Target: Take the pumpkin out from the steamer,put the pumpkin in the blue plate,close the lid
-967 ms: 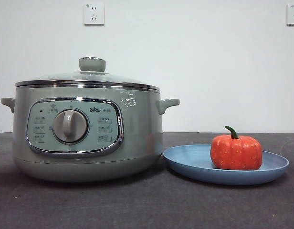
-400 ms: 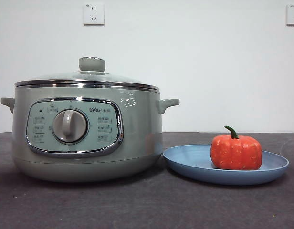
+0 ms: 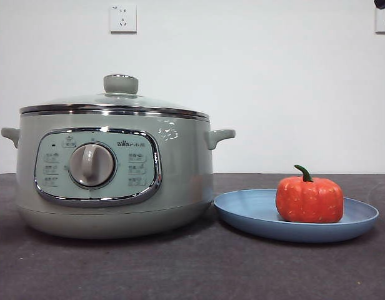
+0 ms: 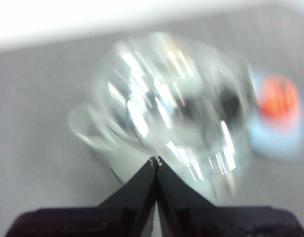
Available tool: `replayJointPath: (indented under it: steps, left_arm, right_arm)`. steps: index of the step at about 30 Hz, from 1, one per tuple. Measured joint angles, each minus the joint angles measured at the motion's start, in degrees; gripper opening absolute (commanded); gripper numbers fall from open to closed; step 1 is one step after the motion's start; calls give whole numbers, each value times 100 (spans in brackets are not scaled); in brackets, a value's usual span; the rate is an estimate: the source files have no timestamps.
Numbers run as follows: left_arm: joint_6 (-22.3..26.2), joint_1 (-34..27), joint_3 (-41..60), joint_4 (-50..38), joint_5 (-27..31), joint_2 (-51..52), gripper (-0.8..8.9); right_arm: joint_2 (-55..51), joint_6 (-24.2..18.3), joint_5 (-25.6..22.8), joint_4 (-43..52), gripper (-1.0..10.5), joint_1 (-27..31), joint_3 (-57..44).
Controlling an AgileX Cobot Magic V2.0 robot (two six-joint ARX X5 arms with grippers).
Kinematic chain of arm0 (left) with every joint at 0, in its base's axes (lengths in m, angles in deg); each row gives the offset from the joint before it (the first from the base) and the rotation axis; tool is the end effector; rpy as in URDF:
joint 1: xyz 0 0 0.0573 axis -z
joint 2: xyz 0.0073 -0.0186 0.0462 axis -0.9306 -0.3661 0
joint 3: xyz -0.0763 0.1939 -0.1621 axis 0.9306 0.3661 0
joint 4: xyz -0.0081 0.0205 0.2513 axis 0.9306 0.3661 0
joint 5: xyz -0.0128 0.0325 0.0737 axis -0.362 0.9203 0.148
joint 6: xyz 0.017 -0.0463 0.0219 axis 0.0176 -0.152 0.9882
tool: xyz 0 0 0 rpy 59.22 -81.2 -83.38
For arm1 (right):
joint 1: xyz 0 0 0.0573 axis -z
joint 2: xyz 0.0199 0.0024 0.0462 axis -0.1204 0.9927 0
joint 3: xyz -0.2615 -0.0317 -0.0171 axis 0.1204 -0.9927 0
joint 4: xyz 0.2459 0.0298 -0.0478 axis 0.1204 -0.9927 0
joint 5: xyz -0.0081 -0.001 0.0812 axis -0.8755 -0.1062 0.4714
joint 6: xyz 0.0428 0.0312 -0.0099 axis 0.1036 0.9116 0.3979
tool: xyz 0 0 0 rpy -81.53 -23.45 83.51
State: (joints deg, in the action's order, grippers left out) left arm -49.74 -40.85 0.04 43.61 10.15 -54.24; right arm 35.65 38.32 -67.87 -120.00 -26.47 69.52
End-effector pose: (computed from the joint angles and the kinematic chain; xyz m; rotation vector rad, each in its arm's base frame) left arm 0.0464 -0.0199 0.3152 -0.0015 0.2891 -0.3298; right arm 0.0985 0.0620 0.3018 0.1280 0.4686 0.4327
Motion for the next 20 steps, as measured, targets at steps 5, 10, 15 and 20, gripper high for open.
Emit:
replayJointPath:
  steps: [5,10,15,20]
  left_arm:
    - [17,-1283,389,-1029,-17,833,-4]
    - [223,-2577,1392,-1764,-289,1163,-4]
    - [284,-3246,2603,-2540,-859,1180,-4]
    - [297,-3342,3539,-2924,-1209,1246,-4]
  right_arm:
    - [0,0,0,-52,1,0,0]
    - [0,0,0,-59,2,0,0]
    - [0,0,0,-61,2,0,0]
    - [0,0,0,-81,1,0,0]
